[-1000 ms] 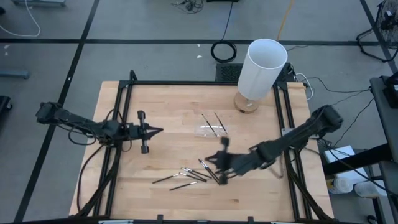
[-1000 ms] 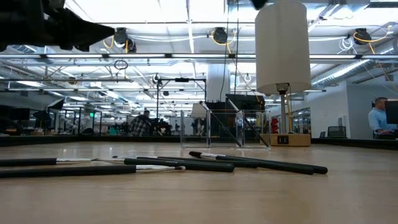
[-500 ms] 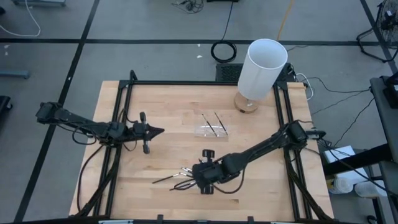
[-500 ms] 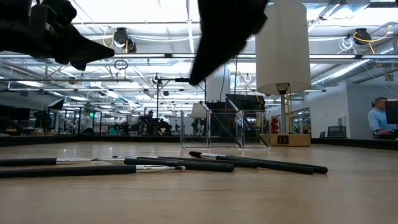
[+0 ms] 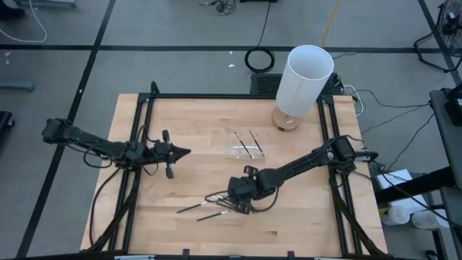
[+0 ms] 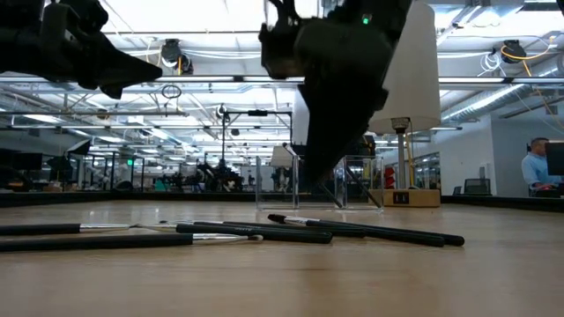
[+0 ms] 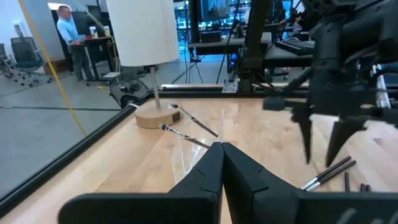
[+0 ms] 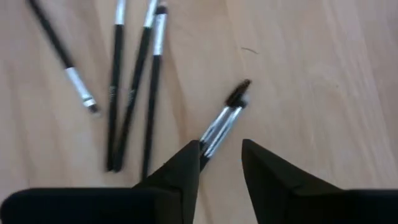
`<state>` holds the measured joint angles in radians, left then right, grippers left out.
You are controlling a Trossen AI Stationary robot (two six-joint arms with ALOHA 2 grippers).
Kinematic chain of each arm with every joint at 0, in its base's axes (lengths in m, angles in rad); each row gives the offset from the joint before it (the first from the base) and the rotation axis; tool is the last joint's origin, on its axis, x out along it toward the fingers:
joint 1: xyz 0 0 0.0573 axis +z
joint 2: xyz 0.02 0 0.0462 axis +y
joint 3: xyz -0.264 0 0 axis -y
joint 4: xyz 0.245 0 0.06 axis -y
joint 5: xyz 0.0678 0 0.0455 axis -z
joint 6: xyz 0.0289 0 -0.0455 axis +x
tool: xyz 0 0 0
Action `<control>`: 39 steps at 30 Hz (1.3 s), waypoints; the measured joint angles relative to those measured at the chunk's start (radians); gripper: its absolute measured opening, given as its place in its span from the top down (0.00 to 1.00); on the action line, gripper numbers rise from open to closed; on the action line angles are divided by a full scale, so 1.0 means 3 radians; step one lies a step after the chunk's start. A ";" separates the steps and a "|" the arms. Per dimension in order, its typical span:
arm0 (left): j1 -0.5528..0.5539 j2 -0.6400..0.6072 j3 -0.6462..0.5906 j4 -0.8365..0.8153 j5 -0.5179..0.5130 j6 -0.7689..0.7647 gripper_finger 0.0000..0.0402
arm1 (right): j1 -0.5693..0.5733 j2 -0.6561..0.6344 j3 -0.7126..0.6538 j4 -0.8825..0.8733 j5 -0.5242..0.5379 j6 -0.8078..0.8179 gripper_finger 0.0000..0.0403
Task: Put items in baskets/containers
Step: Put the black eyeshadow brush into the left section of the transparent organizer
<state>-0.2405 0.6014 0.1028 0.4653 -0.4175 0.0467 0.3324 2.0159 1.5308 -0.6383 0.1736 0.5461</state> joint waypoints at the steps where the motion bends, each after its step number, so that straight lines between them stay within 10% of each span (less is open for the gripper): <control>1: 0.0000 0.0000 0.0000 -0.0007 0.0000 -0.0002 0.96 | -0.0013 0.0000 -0.0032 0.0035 0.0001 0.0001 0.72; 39: 0.0000 0.0000 0.0003 -0.0089 0.0002 -0.0104 0.90 | 0.0052 0.0196 -0.0062 0.0114 0.0199 0.0506 0.75</control>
<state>-0.2406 0.6014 0.1036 0.4385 -0.4170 0.0154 0.3481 2.0747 1.5123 -0.6042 0.2333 0.6979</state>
